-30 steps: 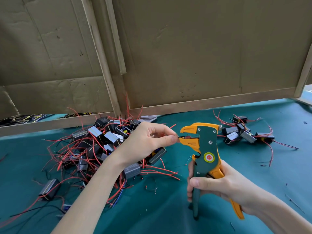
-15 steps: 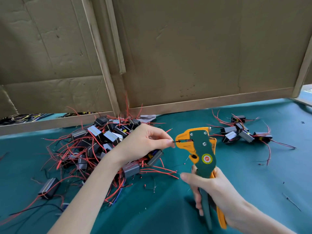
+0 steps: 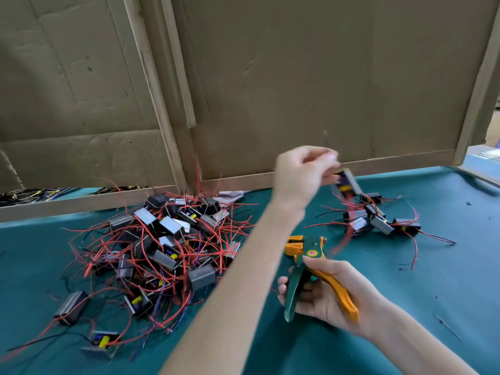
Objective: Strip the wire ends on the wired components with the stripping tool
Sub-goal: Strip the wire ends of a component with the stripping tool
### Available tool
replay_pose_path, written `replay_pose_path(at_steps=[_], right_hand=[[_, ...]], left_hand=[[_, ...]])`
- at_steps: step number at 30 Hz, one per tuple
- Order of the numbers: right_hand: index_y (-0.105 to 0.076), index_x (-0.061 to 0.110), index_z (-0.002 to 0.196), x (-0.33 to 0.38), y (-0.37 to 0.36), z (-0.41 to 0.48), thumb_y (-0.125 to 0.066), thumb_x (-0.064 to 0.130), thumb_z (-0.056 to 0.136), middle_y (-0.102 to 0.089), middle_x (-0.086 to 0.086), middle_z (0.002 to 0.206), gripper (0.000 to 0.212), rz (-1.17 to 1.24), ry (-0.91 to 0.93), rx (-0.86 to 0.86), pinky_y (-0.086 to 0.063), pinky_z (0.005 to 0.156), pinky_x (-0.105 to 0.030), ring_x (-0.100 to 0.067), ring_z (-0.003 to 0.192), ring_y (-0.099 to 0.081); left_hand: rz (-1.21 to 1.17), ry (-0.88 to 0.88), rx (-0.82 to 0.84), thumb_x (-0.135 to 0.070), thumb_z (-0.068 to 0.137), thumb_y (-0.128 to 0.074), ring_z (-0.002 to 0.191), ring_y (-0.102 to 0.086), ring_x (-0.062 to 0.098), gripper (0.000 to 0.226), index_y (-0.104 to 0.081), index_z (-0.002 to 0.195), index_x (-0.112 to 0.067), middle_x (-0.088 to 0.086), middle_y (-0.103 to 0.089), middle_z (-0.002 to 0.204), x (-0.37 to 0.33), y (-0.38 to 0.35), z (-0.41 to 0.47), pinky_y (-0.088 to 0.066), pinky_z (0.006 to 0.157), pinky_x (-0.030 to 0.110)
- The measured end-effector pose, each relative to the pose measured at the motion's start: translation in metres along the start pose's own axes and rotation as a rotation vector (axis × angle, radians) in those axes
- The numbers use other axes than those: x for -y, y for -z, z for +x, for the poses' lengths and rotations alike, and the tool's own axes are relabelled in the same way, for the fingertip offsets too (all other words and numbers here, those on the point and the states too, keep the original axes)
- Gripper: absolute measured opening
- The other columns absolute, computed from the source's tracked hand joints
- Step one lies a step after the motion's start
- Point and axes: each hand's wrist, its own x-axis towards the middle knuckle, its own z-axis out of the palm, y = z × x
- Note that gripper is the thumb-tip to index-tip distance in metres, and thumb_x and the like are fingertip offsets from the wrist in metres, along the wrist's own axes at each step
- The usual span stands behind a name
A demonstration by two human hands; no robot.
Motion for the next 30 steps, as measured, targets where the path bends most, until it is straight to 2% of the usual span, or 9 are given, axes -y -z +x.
replay_pose_path(at_steps=[2,5,7,9,11,15,18,21,30], right_hand=[[-0.058,0.0,0.1,0.001,-0.001,-0.001,-0.065,0.011,0.071,-0.061,-0.024,0.089,0.033,-0.076,0.01,-0.006,-0.06,0.063,-0.05,-0.037,0.072,-0.066],[-0.059,0.001,0.101,0.002,-0.001,-0.002,-0.071,0.006,0.056,-0.051,-0.02,0.099,0.048,-0.102,0.038,-0.002,-0.06,0.063,-0.046,-0.033,0.08,-0.056],[-0.059,0.0,0.099,0.003,-0.002,-0.003,-0.067,0.006,0.063,-0.052,-0.021,0.096,0.037,-0.074,0.037,0.021,-0.059,0.062,-0.046,-0.035,0.079,-0.058],[-0.06,-0.002,0.098,0.003,0.0,-0.003,-0.059,0.01,0.077,-0.061,-0.026,0.091,0.024,-0.032,0.027,0.038,-0.058,0.06,-0.049,-0.04,0.075,-0.067],[-0.059,-0.003,0.102,0.002,0.002,-0.002,-0.056,0.015,0.083,-0.064,-0.034,0.099,0.027,0.012,0.019,0.071,-0.058,0.066,-0.054,-0.047,0.08,-0.068],[-0.056,0.0,0.11,-0.001,0.001,-0.001,-0.056,0.017,0.082,-0.06,-0.039,0.114,0.033,-0.019,0.035,0.105,-0.057,0.074,-0.056,-0.049,0.092,-0.066],[-0.055,0.0,0.113,-0.002,0.001,-0.001,-0.057,0.017,0.08,-0.062,-0.039,0.108,0.037,-0.049,0.054,0.107,-0.057,0.072,-0.056,-0.049,0.088,-0.067],[-0.056,-0.001,0.113,-0.001,0.001,-0.003,-0.058,0.017,0.078,-0.063,-0.037,0.101,0.039,-0.064,0.056,0.108,-0.057,0.071,-0.055,-0.046,0.081,-0.067],[-0.058,-0.002,0.113,-0.001,-0.004,-0.007,-0.055,0.018,0.08,-0.063,-0.036,0.096,0.039,-0.117,0.074,0.089,-0.057,0.067,-0.053,-0.044,0.075,-0.066]], left_hand=[[-0.095,0.162,0.081,0.006,0.09,-0.056,0.06,-0.063,0.01,0.022,-0.06,0.11,0.013,0.011,-0.061,0.08,0.015,-0.037,0.006,-0.057,0.067,0.022],[0.017,0.293,0.222,-0.004,0.09,-0.061,0.116,-0.055,0.027,0.052,-0.044,0.139,0.0,0.017,-0.053,0.127,0.034,-0.061,0.003,-0.043,0.105,0.037],[0.092,0.316,0.318,-0.012,0.091,-0.063,0.129,-0.045,0.023,0.064,-0.032,0.147,-0.009,0.013,-0.042,0.143,0.039,-0.055,-0.006,-0.034,0.111,0.036],[0.205,0.272,0.37,-0.015,0.092,-0.061,0.121,-0.047,0.014,0.058,-0.037,0.145,-0.012,0.008,-0.047,0.134,0.039,-0.034,-0.015,-0.038,0.105,0.029],[0.4,0.171,0.356,-0.015,0.092,-0.06,0.123,-0.047,0.011,0.045,-0.049,0.136,-0.013,0.005,-0.052,0.132,0.036,-0.001,-0.023,-0.04,0.102,0.027],[0.943,-0.01,0.127,-0.001,0.091,-0.047,0.121,-0.054,0.018,0.036,-0.062,0.122,-0.011,0.005,-0.061,0.129,0.031,0.085,-0.028,-0.037,0.103,0.024],[1.338,0.005,-0.069,0.0,0.09,-0.047,0.115,-0.053,0.028,0.035,-0.065,0.117,-0.013,0.01,-0.06,0.124,0.034,0.138,-0.029,-0.042,0.099,0.037],[1.602,0.076,-0.112,-0.008,0.091,-0.048,0.114,-0.05,0.032,0.033,-0.064,0.119,-0.013,0.013,-0.059,0.121,0.034,0.17,-0.028,-0.042,0.095,0.04],[1.493,0.229,-0.291,-0.012,0.08,-0.058,0.112,-0.044,0.032,0.03,-0.055,0.108,-0.019,0.013,-0.048,0.12,0.021,0.22,-0.033,-0.037,0.091,0.041]])
